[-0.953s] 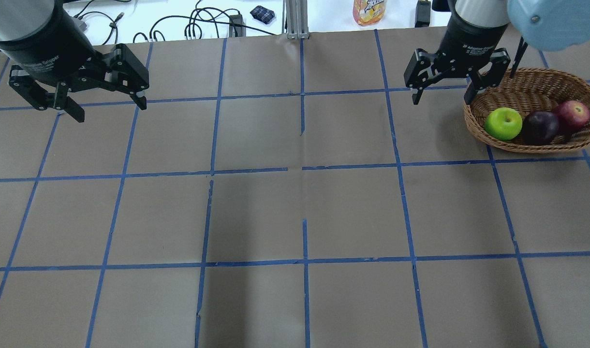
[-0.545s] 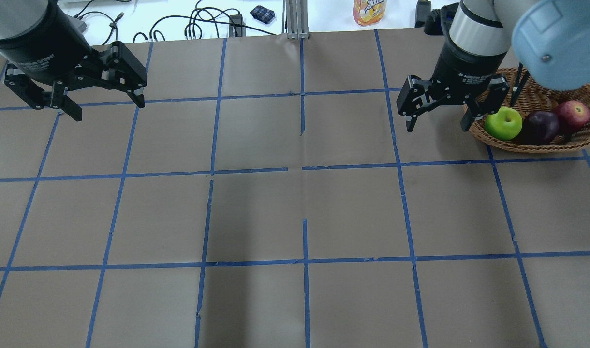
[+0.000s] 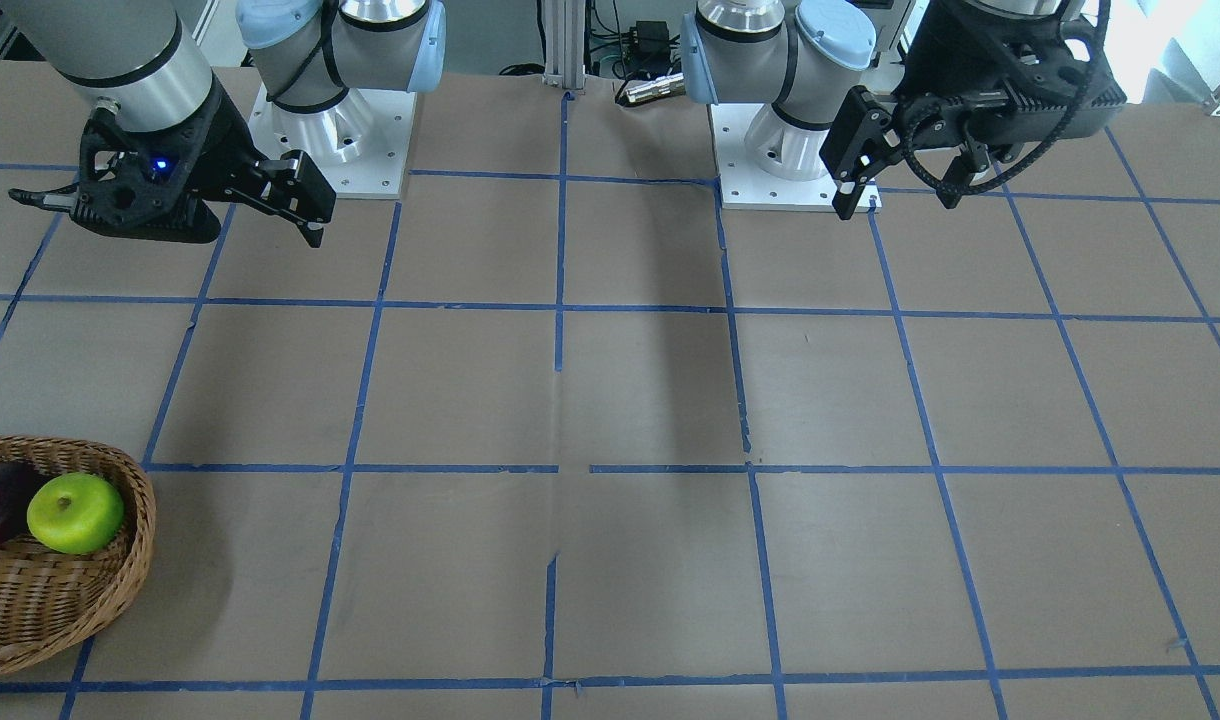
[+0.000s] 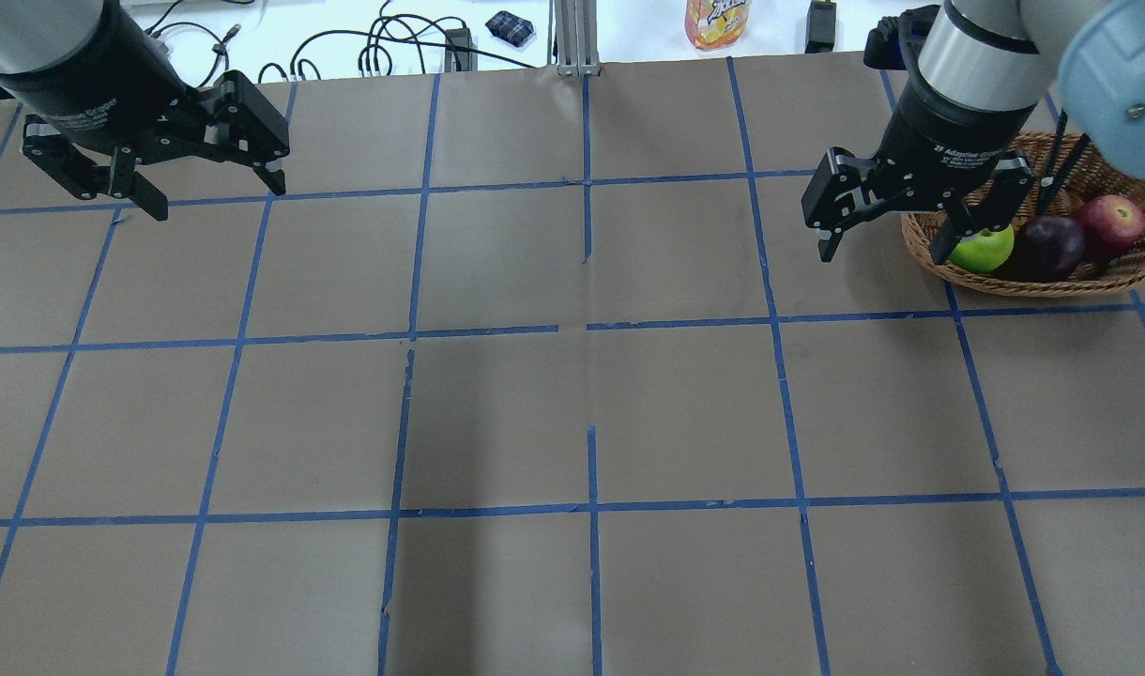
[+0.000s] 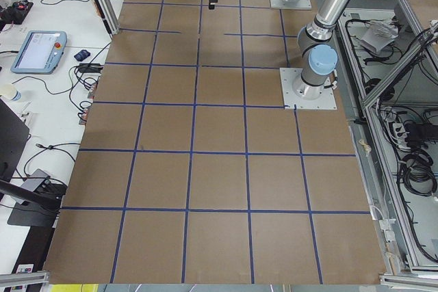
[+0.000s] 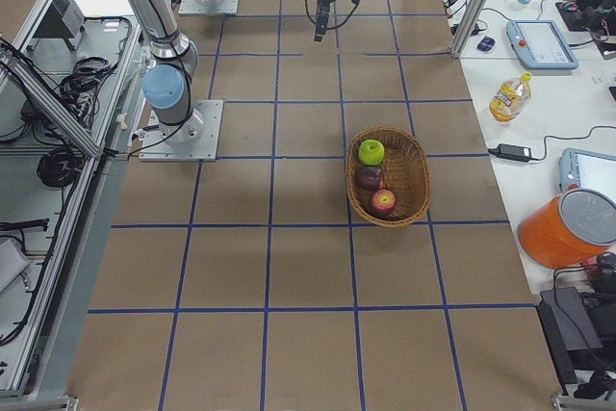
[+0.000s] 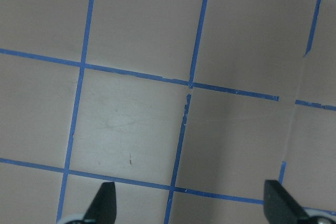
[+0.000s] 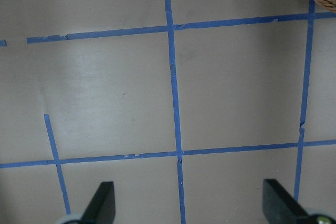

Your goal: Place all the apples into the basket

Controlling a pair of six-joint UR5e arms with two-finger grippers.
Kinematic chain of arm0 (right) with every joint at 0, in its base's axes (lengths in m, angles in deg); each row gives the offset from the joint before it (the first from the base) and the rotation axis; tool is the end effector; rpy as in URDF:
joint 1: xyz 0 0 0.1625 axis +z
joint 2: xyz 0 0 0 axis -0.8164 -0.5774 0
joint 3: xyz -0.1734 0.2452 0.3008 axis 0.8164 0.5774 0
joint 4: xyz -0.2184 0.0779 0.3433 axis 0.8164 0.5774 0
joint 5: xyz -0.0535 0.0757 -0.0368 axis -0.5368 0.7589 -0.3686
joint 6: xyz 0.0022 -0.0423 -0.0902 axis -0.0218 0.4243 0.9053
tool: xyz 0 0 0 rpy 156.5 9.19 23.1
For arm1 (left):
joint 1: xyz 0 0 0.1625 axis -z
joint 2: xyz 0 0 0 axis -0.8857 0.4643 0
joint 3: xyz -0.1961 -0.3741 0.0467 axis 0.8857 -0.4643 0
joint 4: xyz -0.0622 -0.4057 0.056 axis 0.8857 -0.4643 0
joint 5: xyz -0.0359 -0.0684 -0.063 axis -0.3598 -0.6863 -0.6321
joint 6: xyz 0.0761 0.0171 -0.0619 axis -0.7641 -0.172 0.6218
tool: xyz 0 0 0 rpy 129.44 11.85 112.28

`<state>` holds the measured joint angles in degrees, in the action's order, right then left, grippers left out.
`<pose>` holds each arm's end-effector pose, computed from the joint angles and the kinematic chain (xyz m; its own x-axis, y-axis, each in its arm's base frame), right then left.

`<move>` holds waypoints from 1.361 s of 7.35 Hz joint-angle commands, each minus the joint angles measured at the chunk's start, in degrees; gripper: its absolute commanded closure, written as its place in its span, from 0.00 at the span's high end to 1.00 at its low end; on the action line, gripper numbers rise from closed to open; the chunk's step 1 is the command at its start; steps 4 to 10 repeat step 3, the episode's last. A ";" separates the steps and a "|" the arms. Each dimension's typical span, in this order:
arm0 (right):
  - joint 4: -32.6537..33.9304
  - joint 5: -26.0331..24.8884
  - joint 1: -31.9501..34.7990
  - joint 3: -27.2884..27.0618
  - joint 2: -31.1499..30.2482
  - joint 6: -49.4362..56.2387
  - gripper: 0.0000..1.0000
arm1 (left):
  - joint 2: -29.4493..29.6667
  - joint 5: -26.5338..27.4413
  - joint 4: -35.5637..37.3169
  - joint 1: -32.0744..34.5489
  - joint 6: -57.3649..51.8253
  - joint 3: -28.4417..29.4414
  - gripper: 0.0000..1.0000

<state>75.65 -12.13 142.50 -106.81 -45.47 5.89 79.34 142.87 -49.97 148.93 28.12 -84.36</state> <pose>0.1164 -0.4795 0.4742 -0.9972 0.0730 -0.0133 0.0707 0.9893 0.1278 -0.1062 -0.4721 0.5519 -0.9832 -0.1815 0.0204 -0.1826 0.9786 -0.0947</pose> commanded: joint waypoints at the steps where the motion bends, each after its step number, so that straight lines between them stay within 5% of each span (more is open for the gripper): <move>1: -0.42 0.31 -0.05 0.25 -0.01 0.00 1.00 | 0.57 -0.04 0.45 0.15 -0.44 -0.31 1.00; 10: -0.42 2.07 -0.05 0.25 -0.01 0.00 1.00 | -1.18 0.14 0.36 0.41 -2.72 -0.13 1.00</move>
